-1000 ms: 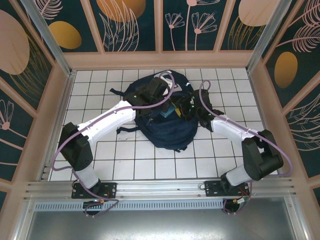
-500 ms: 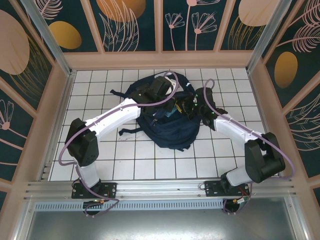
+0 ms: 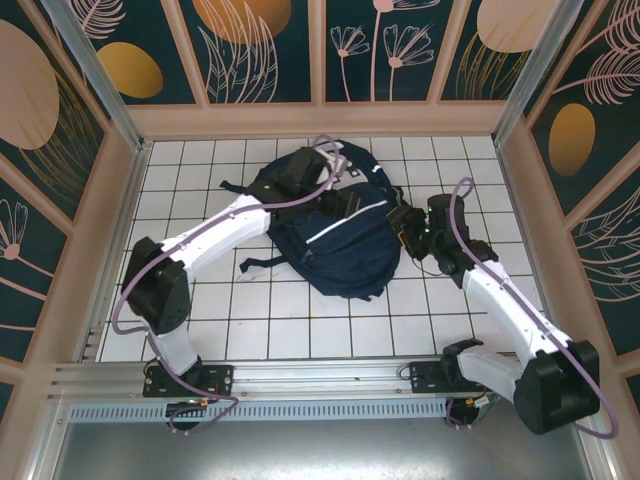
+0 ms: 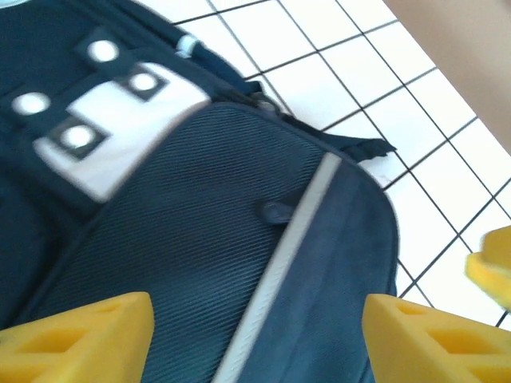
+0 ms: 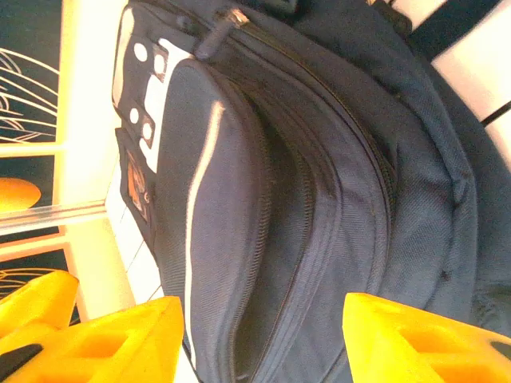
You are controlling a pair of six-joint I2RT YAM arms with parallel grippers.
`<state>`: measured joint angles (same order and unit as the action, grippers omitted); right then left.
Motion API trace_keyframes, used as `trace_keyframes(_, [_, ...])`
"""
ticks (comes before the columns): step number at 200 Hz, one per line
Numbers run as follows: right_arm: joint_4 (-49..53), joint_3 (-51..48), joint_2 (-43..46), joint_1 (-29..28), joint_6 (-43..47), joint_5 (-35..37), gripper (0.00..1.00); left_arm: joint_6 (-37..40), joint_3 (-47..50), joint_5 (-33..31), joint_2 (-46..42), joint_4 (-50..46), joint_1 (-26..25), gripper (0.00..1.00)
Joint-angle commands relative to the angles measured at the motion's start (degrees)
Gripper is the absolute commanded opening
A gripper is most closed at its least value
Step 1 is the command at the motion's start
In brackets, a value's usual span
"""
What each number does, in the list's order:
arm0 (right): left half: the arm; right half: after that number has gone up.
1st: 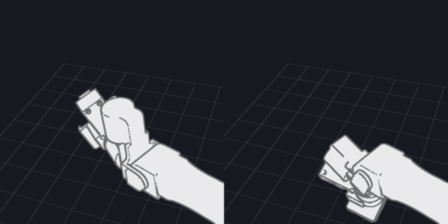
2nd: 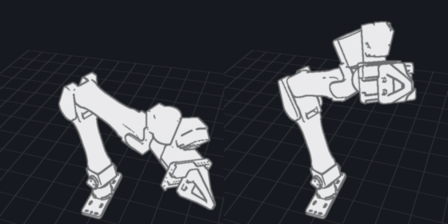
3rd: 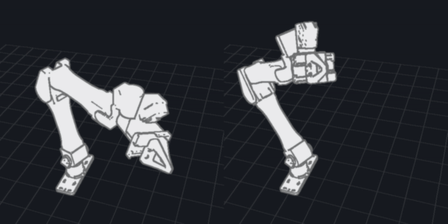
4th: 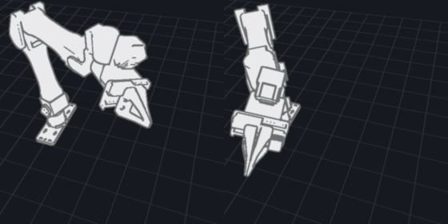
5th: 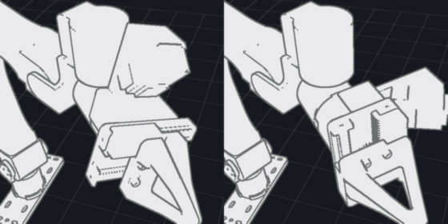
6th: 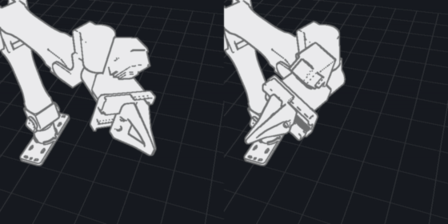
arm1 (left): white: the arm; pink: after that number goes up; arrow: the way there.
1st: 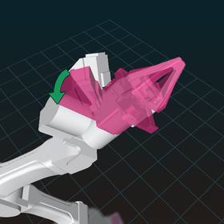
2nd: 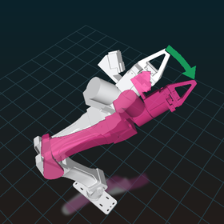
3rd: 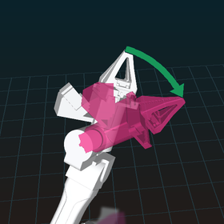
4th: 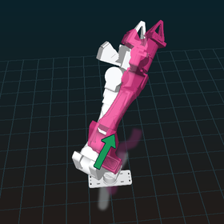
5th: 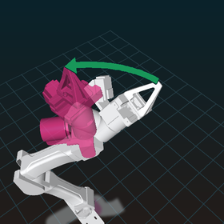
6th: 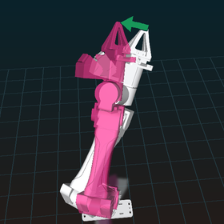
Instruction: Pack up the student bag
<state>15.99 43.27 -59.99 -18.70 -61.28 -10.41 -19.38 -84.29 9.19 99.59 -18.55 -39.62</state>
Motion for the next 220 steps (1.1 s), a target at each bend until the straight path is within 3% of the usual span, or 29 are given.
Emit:
trace_keyframes(1, [4.0,0.7,1.2,-0.4,7.9,2.7,0.58,-6.2,6.5,1.6,-7.2,5.2,4.3,0.75])
trace_keyframes(22, [3.2,2.6,-1.6,-1.7,9.7,-0.5,0.62,-10.3,13.2,-1.5,-11.3,7.1,6.9,0.77])
trace_keyframes(41, [2.3,4.5,-6.1,-2.5,10.1,-2.6,0.60,-13.2,17.6,-2.1,-13.6,8.6,8.4,0.77])
trace_keyframes(65, [-0.4,6.9,-11.5,-3.2,11.7,-3.4,0.49,-15.3,20.8,-2.8,-14.9,9.9,9.3,0.75])
trace_keyframes(96, [-0.2,11.6,-19.7,-2.9,14.2,-1.2,0.16,-16.5,22.5,-2.5,-14.8,11.1,9.6,0.73])
trace_keyframes(134, [-0.1,15.0,-26.6,-0.9,17.8,7.8,0.03,-16.5,23.3,-1.3,-14.7,12.2,9.7,0.73])
trace_keyframes(165, [-1.1,19.2,-31.5,1.7,24.0,9.8,0.09,-16.9,23.8,-0.1,-14.2,13.5,9.7,0.73])
trace_keyframes(178, [1.0,20.9,-31.6,1.5,25.9,10.0,0.20,-17.3,24.2,-0.1,-14.2,14.0,9.7,0.73])
trace_keyframes(197, [3.9,20.1,-27.4,-0.3,27.5,11.0,0.44,-18.6,25.4,-0.1,-14.6,15.2,9.8,0.73])
trace_keyframes(220, [8.0,17.4,-20.7,-4.6,27.3,14.0,0.56,-20.8,27.1,-0.7,-14.9,16.6,9.7,0.73])
